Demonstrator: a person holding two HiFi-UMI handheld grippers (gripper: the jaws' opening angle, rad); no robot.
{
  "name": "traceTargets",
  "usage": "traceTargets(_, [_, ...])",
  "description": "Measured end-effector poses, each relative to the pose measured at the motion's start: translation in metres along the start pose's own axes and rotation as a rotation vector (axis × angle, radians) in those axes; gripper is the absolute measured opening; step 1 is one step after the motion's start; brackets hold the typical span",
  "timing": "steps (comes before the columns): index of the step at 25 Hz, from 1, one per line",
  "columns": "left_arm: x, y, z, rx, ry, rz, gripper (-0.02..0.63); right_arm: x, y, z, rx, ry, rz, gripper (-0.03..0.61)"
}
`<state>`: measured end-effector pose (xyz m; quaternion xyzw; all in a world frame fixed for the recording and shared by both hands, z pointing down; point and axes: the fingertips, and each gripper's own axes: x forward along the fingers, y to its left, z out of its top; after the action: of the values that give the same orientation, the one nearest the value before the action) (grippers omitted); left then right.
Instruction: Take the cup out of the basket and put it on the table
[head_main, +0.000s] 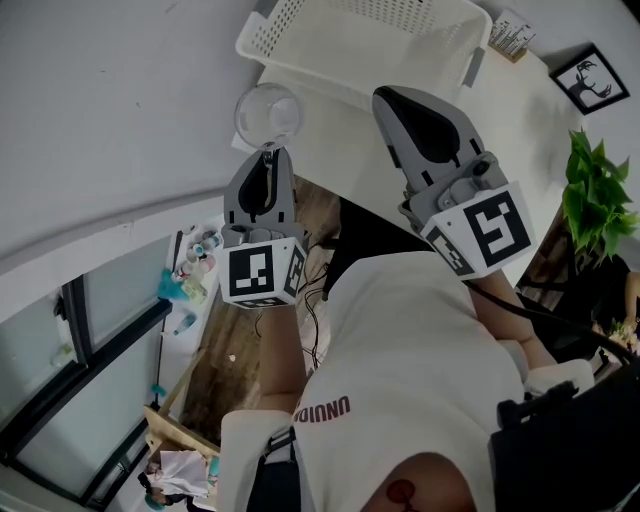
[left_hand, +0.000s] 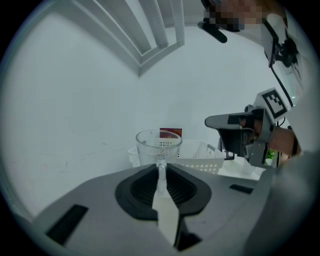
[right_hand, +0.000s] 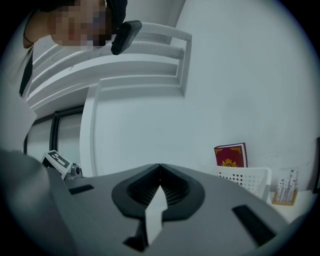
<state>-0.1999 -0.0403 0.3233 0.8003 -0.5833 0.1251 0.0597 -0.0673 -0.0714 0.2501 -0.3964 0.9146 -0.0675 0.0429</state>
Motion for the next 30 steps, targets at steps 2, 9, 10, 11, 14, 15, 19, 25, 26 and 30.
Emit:
traceTargets(2, [0.002, 0.0, -0.008, -0.009, 0.014, 0.001, 0.043, 0.001, 0.001, -0.001, -0.005, 0.007, 0.004, 0.018])
traceTargets(9, [0.009, 0.002, -0.031, -0.046, 0.04, 0.007, 0.043, 0.001, 0.001, -0.008, -0.003, 0.032, 0.005, 0.017])
traceTargets(10, [0.01, 0.002, -0.034, -0.059, 0.043, 0.007, 0.043, 0.002, 0.001, -0.008, -0.004, 0.034, 0.005, 0.018])
traceTargets(11, [0.011, 0.003, -0.038, -0.072, 0.046, 0.007, 0.043, 0.002, 0.001, -0.008, -0.005, 0.035, 0.006, 0.018])
traceTargets(14, [0.015, 0.003, -0.049, -0.093, 0.061, 0.002, 0.043, 0.001, 0.0, -0.01, -0.005, 0.041, 0.002, 0.018])
traceTargets(15, [0.017, 0.003, -0.053, -0.093, 0.069, 0.001, 0.043, 0.001, 0.0, -0.011, -0.005, 0.043, 0.001, 0.018])
traceTargets(19, [0.021, 0.0, -0.07, -0.098, 0.104, 0.002, 0.043, 0.001, -0.001, -0.012, -0.004, 0.047, -0.001, 0.018])
traceTargets(25, [0.026, -0.003, -0.093, -0.105, 0.143, 0.005, 0.043, 0.001, -0.001, -0.013, -0.002, 0.049, -0.004, 0.018])
traceTargets(26, [0.027, -0.003, -0.096, -0.106, 0.145, 0.007, 0.043, 0.001, -0.001, -0.013, -0.003, 0.05, -0.004, 0.018])
traceTargets(30, [0.029, -0.006, -0.107, -0.12, 0.151, 0.011, 0.043, 0.001, 0.0, -0.014, -0.003, 0.052, -0.002, 0.018])
